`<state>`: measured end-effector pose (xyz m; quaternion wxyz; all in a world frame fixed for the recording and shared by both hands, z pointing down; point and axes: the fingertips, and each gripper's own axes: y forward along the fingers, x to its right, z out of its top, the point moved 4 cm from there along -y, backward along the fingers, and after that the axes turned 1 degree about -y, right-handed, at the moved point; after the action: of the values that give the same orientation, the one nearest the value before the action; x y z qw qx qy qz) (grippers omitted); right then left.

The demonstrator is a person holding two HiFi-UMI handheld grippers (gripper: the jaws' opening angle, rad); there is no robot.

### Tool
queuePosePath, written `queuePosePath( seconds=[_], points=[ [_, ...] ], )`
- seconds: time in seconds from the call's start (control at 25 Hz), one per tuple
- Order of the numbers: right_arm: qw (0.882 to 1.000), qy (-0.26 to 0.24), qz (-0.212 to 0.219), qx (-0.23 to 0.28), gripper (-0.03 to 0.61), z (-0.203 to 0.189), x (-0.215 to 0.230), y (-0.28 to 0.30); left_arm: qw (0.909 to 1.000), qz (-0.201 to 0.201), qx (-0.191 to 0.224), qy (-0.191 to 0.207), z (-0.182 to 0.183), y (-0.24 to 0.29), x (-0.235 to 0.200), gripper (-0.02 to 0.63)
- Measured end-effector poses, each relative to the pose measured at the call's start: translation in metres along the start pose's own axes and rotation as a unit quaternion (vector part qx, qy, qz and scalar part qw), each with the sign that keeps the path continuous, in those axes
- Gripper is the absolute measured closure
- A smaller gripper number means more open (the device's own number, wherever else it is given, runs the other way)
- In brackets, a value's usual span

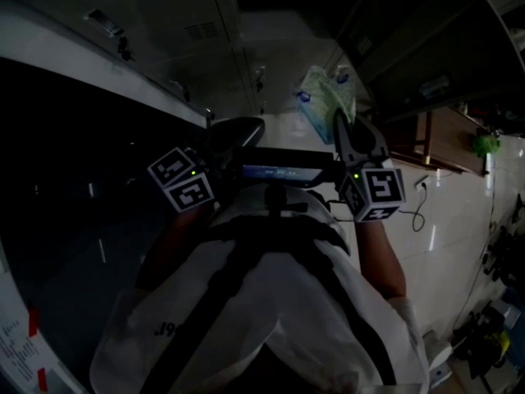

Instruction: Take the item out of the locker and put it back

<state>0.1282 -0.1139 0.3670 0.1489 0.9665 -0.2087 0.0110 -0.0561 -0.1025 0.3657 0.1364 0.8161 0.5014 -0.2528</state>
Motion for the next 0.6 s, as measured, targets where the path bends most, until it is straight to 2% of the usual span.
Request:
queuePosePath(
  seconds=[0.6],
  points=[
    [1.0,0.002,0.008,-0.004,0.534,-0.0011,-0.0022,0.0031,1.0,0.001,-0.003,-0.005,-0.0024,0.0014,-0.0004,0.611]
  ],
)
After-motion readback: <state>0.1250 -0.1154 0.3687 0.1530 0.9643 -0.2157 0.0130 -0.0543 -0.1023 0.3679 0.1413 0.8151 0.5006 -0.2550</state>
